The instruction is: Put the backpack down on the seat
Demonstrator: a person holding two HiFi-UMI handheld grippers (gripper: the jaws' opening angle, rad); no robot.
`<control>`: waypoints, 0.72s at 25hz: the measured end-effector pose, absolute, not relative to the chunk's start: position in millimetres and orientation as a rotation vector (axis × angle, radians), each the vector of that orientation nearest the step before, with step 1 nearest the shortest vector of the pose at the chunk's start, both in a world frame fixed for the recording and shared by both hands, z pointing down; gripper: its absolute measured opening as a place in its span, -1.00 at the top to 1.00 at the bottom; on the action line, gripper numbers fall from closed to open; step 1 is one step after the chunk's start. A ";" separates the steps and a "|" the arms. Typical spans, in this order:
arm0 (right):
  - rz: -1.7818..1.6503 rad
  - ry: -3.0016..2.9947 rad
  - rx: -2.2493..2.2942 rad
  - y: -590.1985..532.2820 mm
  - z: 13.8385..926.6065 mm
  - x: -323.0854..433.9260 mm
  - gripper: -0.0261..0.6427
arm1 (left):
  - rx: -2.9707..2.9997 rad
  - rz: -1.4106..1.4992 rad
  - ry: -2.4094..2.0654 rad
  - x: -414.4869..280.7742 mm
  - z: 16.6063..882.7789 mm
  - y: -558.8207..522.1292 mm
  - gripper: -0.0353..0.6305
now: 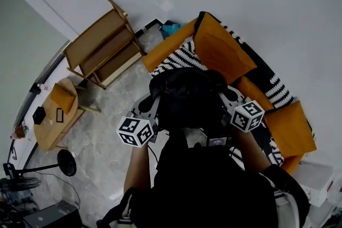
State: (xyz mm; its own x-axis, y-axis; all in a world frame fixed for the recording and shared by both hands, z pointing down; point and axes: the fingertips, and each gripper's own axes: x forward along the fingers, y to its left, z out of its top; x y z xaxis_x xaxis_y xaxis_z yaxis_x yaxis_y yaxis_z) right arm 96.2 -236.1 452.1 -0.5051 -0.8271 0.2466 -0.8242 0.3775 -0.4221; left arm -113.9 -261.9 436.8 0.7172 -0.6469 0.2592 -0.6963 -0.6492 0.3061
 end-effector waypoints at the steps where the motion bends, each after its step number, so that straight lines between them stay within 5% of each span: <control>1: -0.793 2.596 -1.569 -244.2 452.7 95.6 0.78 | 2.544 0.180 -1.028 -114.3 437.3 -271.2 0.76; 18: -0.831 2.412 -1.709 -360.2 454.1 83.0 0.78 | 2.611 0.181 -0.808 -122.6 435.8 -412.1 0.76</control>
